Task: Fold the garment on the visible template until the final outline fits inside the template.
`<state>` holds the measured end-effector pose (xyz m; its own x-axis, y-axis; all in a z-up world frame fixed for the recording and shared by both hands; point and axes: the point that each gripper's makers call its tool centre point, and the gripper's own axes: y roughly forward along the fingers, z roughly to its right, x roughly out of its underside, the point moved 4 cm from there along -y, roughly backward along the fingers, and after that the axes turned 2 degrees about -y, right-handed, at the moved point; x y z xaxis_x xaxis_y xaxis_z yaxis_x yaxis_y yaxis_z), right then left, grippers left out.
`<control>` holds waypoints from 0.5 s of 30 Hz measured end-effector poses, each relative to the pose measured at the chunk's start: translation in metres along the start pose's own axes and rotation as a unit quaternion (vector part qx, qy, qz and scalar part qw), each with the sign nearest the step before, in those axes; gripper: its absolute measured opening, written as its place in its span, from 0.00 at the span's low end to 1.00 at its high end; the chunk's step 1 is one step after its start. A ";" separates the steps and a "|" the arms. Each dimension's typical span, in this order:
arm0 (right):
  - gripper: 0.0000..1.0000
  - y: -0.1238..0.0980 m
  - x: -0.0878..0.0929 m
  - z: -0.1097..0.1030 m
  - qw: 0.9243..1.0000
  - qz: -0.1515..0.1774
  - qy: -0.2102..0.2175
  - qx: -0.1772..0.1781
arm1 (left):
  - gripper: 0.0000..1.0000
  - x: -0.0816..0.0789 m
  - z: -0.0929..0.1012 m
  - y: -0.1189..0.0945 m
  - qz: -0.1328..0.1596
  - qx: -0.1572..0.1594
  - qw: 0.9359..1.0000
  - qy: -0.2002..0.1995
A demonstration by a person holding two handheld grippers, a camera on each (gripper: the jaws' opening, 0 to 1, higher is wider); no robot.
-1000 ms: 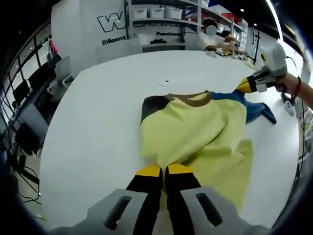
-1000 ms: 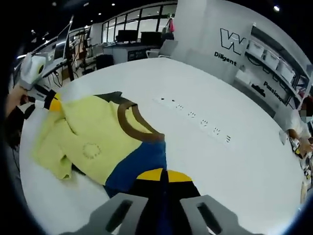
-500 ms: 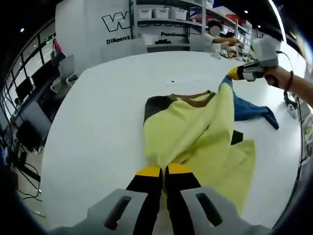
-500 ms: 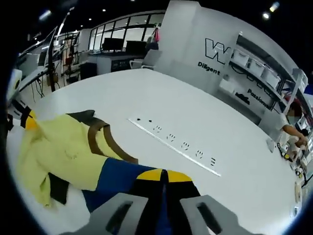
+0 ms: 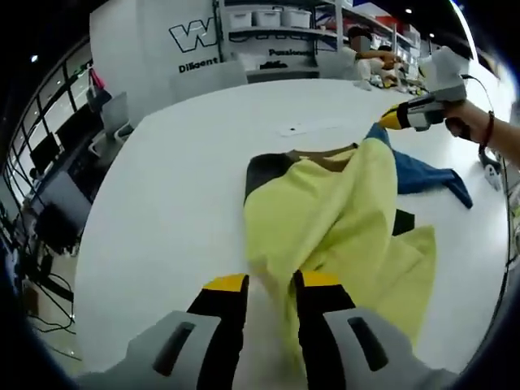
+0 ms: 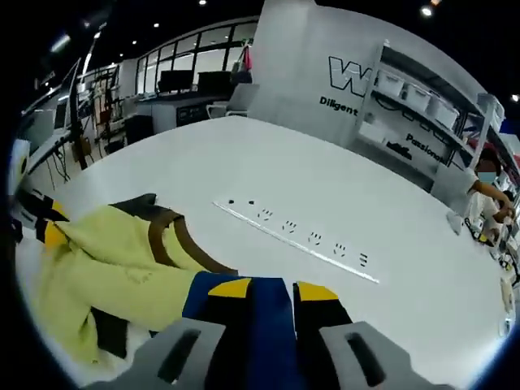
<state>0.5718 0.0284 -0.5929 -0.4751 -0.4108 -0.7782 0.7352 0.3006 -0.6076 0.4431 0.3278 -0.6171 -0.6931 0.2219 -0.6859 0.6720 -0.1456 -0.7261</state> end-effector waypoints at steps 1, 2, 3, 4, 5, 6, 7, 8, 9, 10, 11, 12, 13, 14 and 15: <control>0.22 -0.003 -0.001 -0.003 1.000 0.005 0.013 -0.007 | 0.36 0.000 0.000 0.000 -0.001 -0.001 1.000 -0.003; 0.23 -0.008 0.000 -0.005 1.000 0.009 0.008 -0.009 | 0.39 0.000 0.000 -0.001 0.002 0.000 1.000 -0.005; 0.23 -0.013 0.000 -0.007 1.000 0.012 0.003 -0.011 | 0.41 0.000 0.000 -0.002 0.005 0.002 1.000 -0.008; 0.23 -0.020 0.002 -0.015 0.999 0.020 0.003 -0.025 | 0.43 0.000 0.001 -0.004 0.007 0.003 1.000 -0.015; 0.24 -0.024 0.003 -0.020 0.999 0.023 0.004 -0.032 | 0.43 0.001 0.002 -0.004 0.008 0.005 1.000 -0.015; 0.25 -0.027 0.005 -0.025 0.999 0.025 0.004 -0.039 | 0.44 0.001 0.003 -0.005 0.008 0.007 1.000 -0.015; 0.26 -0.034 0.010 -0.039 0.997 0.030 0.010 -0.064 | 0.45 0.002 0.003 -0.005 0.008 0.007 1.000 -0.018; 0.26 -0.036 0.011 -0.043 0.997 0.030 0.010 -0.070 | 0.46 0.004 0.004 -0.005 0.006 0.008 1.000 -0.020; 0.26 -0.037 0.012 -0.046 0.997 0.029 0.011 -0.075 | 0.47 0.005 0.005 -0.005 0.005 0.008 1.000 -0.020; 0.25 -0.039 0.014 -0.050 0.996 0.028 0.010 -0.083 | 0.48 0.006 0.005 -0.005 0.004 0.009 1.000 -0.020; 0.25 -0.041 0.016 -0.054 0.995 0.027 0.010 -0.092 | 0.49 0.006 0.005 -0.005 0.003 0.009 1.000 -0.020; 0.25 -0.043 0.018 -0.059 0.995 0.025 0.009 -0.101 | 0.48 0.007 0.005 -0.005 0.002 0.008 1.000 -0.020; 0.25 -0.046 0.021 -0.065 0.993 0.028 0.014 -0.113 | 0.47 0.008 0.006 -0.006 0.001 0.008 1.000 -0.021; 0.25 -0.050 0.024 -0.073 0.991 0.027 0.022 -0.132 | 0.45 0.009 0.005 -0.006 0.001 0.007 1.000 -0.021; 0.25 -0.056 0.031 -0.083 0.988 0.020 0.033 -0.152 | 0.44 0.010 0.005 -0.006 0.000 0.006 1.000 -0.024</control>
<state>0.4760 0.0705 -0.5961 -0.4861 -0.3398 -0.8052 0.5793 0.5645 -0.5880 0.4307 0.3265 -0.6195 -0.7046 0.1760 -0.6874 0.6693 -0.1570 -0.7262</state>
